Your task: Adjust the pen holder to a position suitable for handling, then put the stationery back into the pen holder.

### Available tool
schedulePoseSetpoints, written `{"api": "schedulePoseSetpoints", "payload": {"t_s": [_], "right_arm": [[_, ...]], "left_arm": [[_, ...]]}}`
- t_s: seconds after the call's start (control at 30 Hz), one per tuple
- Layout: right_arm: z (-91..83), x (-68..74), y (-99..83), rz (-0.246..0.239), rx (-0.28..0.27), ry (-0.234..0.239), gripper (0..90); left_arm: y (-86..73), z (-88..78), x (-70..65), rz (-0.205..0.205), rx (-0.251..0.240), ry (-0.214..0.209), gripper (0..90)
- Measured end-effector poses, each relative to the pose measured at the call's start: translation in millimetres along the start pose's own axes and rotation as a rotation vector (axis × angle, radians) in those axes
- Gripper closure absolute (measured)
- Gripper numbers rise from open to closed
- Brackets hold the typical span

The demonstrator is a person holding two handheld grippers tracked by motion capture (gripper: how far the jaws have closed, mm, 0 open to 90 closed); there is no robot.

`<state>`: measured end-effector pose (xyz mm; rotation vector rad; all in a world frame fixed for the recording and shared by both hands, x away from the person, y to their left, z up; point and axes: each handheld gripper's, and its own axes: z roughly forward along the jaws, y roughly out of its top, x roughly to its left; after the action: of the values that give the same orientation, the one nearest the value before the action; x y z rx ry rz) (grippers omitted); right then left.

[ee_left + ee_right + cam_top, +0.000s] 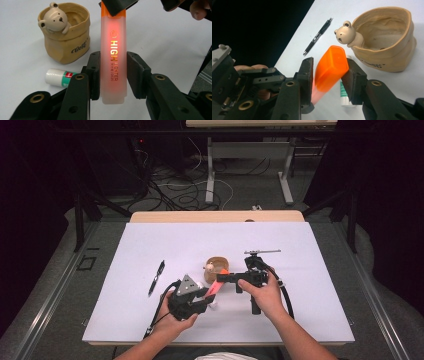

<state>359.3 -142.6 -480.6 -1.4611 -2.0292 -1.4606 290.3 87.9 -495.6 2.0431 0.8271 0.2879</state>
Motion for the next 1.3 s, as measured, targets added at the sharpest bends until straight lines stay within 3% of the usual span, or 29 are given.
{"api": "schedulePoseSetpoints", "payload": {"t_s": [0.77, 1.3], "right_arm": [[0.1, -3.4, -1.8, 0.094, 0.003, 0.045, 71.3], [1.0, -5.3, -2.3, 0.124, 0.010, 0.057, 73.2]], "left_arm": [[-0.4, 1.0, -1.2, 0.006, 0.005, -0.006, 66.3], [-1.4, 1.9, -0.8, -0.004, 0.005, -0.017, 66.2]]}}
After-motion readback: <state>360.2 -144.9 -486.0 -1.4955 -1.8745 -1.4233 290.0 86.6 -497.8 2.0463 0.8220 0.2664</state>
